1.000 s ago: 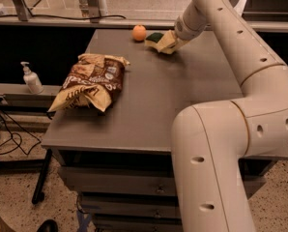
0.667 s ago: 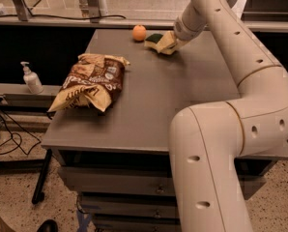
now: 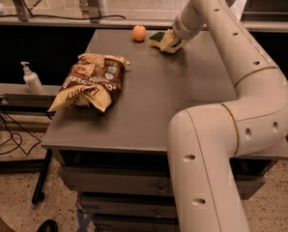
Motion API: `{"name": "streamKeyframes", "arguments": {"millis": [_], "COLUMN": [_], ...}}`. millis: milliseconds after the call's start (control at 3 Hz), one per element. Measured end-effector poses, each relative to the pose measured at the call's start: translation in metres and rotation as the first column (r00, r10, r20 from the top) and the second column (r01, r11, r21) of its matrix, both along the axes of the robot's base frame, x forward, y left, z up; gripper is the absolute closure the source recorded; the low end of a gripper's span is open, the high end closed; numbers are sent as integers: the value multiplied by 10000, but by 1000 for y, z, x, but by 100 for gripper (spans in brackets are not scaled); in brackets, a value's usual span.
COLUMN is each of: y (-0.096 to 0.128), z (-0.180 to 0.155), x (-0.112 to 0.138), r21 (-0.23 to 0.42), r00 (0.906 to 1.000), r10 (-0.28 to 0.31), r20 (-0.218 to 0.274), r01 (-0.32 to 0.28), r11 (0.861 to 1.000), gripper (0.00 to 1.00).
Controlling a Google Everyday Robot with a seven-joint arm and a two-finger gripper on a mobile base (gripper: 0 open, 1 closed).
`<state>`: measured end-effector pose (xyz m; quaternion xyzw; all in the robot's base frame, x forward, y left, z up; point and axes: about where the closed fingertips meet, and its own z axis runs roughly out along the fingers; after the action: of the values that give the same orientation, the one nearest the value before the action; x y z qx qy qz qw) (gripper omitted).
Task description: Move sponge near orange
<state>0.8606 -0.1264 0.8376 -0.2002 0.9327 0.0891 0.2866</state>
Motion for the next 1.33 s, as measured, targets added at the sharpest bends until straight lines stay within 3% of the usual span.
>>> {"name": "streamKeyframes", "arguments": {"millis": [333,1000,1333], "y": [3,0,-26], "z": [2,15,27], "x": [-1,-16,-41], "r21": [149,1301,2375], "r00": [10000,9995,9983], "r10": [6,286,532], "r20": [-24,-139,-258], "r01": [-6,-265,-455], "r11": [9999,9911,9703], "gripper": [0,0,0]}}
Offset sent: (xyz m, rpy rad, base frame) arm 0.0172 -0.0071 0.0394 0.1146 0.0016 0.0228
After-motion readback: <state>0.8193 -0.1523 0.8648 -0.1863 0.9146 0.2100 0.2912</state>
